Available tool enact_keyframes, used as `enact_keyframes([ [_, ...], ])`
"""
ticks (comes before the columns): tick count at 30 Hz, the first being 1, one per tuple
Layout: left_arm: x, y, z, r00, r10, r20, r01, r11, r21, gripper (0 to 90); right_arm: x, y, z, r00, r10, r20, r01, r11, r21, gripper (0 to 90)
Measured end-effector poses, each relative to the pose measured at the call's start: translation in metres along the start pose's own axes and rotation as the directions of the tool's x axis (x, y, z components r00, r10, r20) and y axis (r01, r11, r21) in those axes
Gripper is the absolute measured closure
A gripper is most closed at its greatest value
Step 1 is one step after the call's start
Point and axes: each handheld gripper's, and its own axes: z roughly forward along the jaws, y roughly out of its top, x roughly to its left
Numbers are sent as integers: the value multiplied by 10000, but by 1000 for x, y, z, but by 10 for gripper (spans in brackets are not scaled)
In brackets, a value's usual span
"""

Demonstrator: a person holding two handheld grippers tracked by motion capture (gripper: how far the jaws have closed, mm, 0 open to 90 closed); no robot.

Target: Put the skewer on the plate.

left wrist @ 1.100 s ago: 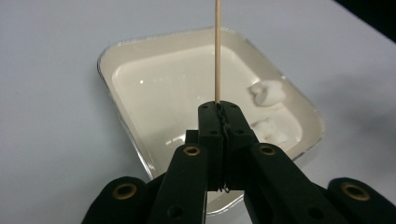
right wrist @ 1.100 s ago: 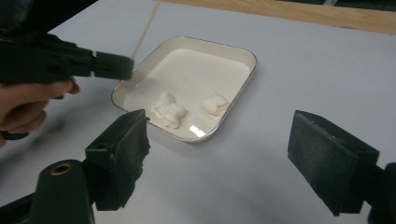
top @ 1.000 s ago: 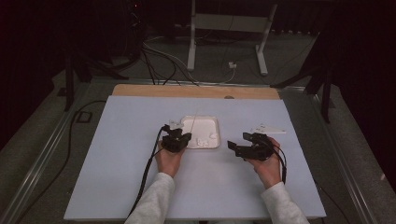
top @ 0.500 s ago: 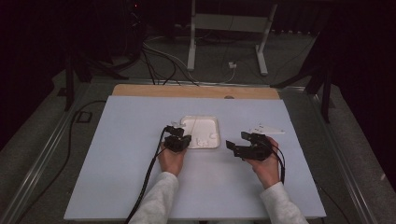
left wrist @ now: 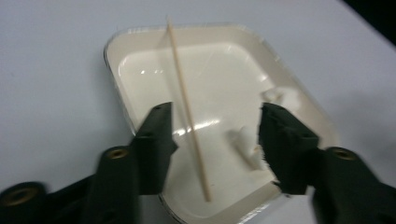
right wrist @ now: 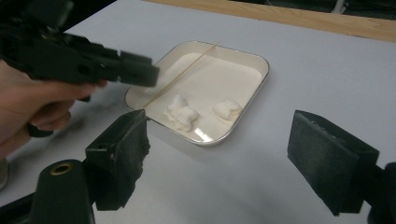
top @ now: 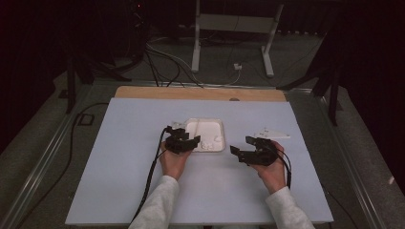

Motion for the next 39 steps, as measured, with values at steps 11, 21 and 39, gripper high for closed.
enact_keyframes([
  [11, 13, 10, -80, 9941, 1034, 319, -942, 9717, -2164, 137, -6, -8, -20, 9997, 6, -258, -20, 9985, -546, 149],
  [21, 47, -18, -136, 9805, 1875, -596, -1966, 9416, -2735, 19, -20, -30, -45, 9999, -118, -17, 115, 9934, -1141, 53],
  [39, 68, -55, -180, 9602, 2426, -1383, -2774, 8861, -3713, 9, -45, -60, -77, 9946, 63, 1036, 175, 9737, -2273, 18],
])
